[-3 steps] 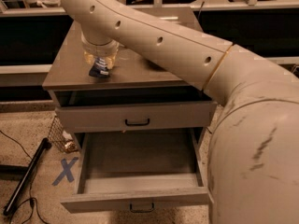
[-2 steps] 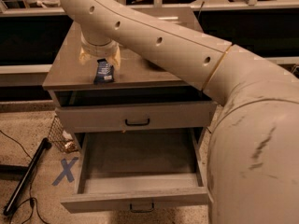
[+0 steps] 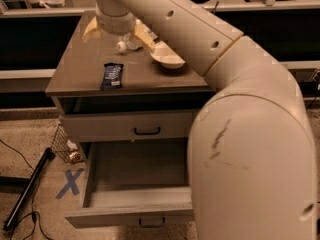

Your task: Pick rxbar blueberry from middle drawer and place on counter

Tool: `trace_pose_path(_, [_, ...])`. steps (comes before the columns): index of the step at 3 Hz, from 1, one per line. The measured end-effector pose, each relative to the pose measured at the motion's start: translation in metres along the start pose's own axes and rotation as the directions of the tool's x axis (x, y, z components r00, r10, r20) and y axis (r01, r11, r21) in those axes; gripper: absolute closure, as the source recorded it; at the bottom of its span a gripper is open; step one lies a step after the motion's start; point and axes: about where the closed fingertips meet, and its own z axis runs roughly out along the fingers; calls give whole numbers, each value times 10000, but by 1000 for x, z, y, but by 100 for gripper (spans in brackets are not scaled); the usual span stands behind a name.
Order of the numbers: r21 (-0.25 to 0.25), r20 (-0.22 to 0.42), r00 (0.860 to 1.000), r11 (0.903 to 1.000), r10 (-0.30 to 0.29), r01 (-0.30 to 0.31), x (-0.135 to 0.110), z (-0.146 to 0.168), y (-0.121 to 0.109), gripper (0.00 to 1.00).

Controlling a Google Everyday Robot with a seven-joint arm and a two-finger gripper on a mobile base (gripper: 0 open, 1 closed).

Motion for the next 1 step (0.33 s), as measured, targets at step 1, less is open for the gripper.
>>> trace_pose_path(1, [203,-237,9985,9985,503,-499,19,-23,9,0])
